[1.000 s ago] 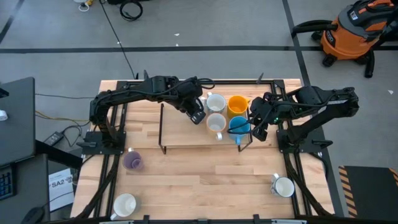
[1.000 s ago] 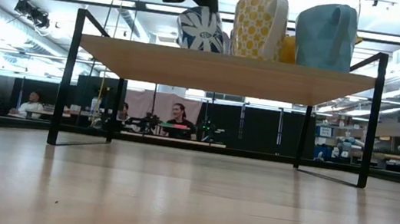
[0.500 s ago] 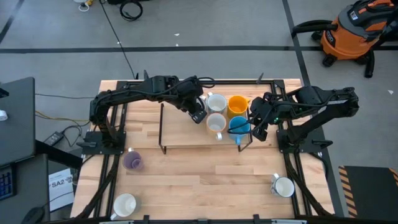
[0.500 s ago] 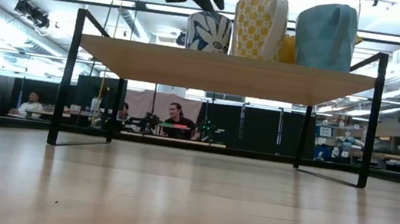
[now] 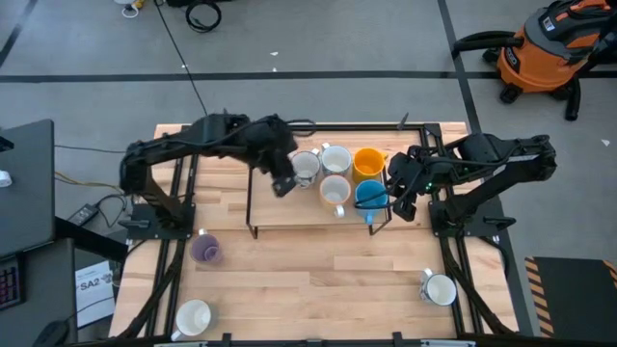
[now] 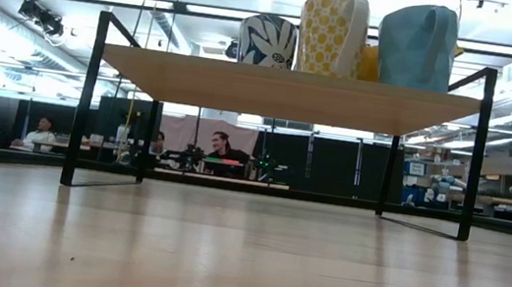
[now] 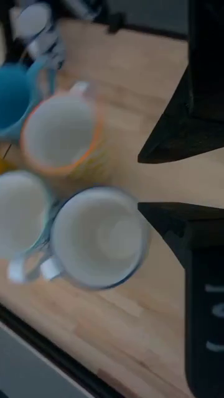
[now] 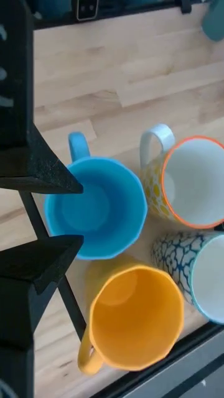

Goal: Place coffee mugs
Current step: Put the blue patterned mug on the shelf

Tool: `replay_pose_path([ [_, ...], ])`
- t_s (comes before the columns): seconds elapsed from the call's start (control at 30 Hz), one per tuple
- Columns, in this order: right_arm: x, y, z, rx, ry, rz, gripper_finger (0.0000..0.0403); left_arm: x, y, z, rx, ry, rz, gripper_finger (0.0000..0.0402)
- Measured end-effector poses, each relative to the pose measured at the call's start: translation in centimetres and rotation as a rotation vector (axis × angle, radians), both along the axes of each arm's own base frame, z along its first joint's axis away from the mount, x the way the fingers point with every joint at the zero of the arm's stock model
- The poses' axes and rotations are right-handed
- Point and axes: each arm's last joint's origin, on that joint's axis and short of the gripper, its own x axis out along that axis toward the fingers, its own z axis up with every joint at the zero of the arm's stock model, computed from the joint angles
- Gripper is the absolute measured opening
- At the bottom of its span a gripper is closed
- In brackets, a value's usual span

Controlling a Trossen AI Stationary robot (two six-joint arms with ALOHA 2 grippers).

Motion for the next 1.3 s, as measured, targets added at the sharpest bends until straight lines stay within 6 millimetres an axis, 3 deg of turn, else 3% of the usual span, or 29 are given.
replay_pose_path([
  [0.3,-0.8,2.9,0.0,0.108,-0.024,-0.001,0.0122,-5.0,-7.0,1.7,0.152,-0.030,-0.133,0.0117],
  [0.6,-2.3,6.4,-1.1,0.183,-0.031,-0.044,0.0122,-8.6,-11.7,-3.0,0.125,-0.078,-0.255,0.0117],
  [0.83,-3.0,9.9,-5.0,0.440,0.113,-0.116,0.0122,-9.0,-12.8,-6.1,0.115,-0.081,-0.291,0.0117],
  [0.97,-3.6,11.6,-7.3,0.552,0.207,-0.139,0.0122,-8.9,-12.9,-6.6,0.118,-0.069,-0.294,0.0117],
  [1.3,-6.2,12.6,-12.0,0.474,0.399,-0.206,0.0122,-8.6,-13.0,-6.4,0.109,-0.101,-0.291,0.0117],
])
